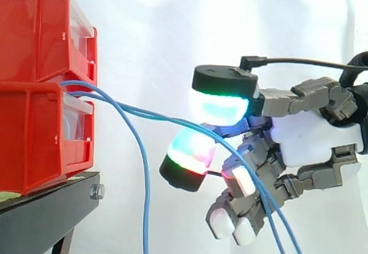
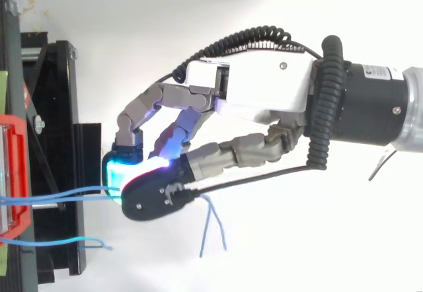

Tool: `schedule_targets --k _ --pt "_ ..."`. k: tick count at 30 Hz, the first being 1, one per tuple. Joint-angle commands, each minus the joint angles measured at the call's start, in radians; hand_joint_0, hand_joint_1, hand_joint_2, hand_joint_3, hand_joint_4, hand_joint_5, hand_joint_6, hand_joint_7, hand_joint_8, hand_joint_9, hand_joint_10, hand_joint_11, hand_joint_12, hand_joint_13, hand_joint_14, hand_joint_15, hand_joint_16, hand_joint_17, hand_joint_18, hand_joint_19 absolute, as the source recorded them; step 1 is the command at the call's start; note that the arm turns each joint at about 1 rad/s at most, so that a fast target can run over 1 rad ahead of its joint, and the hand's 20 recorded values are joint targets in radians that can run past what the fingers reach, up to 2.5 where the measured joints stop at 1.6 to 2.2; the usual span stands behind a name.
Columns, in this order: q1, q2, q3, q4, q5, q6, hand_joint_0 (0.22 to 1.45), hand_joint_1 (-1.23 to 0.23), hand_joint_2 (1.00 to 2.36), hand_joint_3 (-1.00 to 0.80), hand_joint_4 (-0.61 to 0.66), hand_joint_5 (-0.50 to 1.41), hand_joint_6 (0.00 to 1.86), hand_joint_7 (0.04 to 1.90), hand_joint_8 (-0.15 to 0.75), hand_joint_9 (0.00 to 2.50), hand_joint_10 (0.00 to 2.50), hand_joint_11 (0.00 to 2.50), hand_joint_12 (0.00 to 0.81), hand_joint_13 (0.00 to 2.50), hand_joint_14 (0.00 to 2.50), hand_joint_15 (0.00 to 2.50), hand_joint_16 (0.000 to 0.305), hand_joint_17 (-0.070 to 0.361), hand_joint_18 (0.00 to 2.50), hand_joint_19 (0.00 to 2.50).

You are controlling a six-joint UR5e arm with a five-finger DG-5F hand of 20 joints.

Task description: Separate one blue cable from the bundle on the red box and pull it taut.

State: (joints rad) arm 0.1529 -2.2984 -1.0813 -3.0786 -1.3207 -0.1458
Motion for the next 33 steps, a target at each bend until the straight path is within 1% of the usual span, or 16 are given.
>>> schedule_targets --k 1,5,6,9,11,16,26,27,33 --pt "0.0 0.001 0.0 0.0 0.0 0.0 0.57 -0.4 1.0 -0.49 0.06 -0.12 0.86 0.86 0.205 1.19 0.02 0.57 0.314 0.87 0.02 0.46 0.043 0.097 0.71 0.56" --pt "0.0 0.001 0.0 0.0 0.0 0.002 0.55 -0.36 1.0 -0.5 0.05 -0.11 0.84 0.88 0.209 1.21 0.02 0.57 0.32 0.88 0.02 0.46 0.044 0.1 0.71 0.56" --pt "0.0 -0.001 0.0 0.0 0.0 0.002 0.54 -0.32 1.0 -0.5 0.05 -0.11 0.84 0.89 0.215 1.21 0.02 0.57 0.321 0.88 0.02 0.45 0.045 0.101 0.71 0.57" --pt "-0.001 0.001 0.0 0.0 0.0 0.002 0.54 -0.27 1.0 -0.5 0.06 -0.11 0.83 0.9 0.213 1.22 0.02 0.57 0.33 0.89 0.02 0.45 0.046 0.103 0.71 0.57" --pt "0.0 0.001 0.0 -0.003 0.0 0.002 0.54 -0.26 1.0 -0.5 0.05 -0.1 0.83 0.91 0.212 1.23 0.02 0.57 0.33 0.89 0.02 0.46 0.046 0.104 0.71 0.57" --pt "0.0 0.001 0.0 -0.022 -0.002 0.003 0.54 -0.27 1.0 -0.5 0.06 -0.1 0.83 0.92 0.21 1.23 0.02 0.57 0.333 0.89 0.02 0.45 0.046 0.104 0.71 0.57" --pt "0.0 0.001 0.0 -0.023 0.0 0.008 0.54 -0.3 1.0 -0.5 0.06 -0.1 0.83 0.92 0.219 1.24 0.02 0.57 0.332 0.9 0.02 0.46 0.046 0.103 0.72 0.56" --pt "0.0 -0.001 0.0 -0.025 0.0 0.008 0.54 -0.34 1.0 -0.5 0.06 -0.1 0.83 0.92 0.222 1.24 0.02 0.57 0.334 0.9 0.02 0.45 0.046 0.103 0.72 0.56" --pt "0.0 0.001 0.0 -0.025 -0.002 0.008 0.54 -0.38 1.0 -0.5 0.06 -0.1 0.83 0.92 0.219 1.23 0.02 0.57 0.33 0.9 0.02 0.46 0.046 0.103 0.73 0.56"
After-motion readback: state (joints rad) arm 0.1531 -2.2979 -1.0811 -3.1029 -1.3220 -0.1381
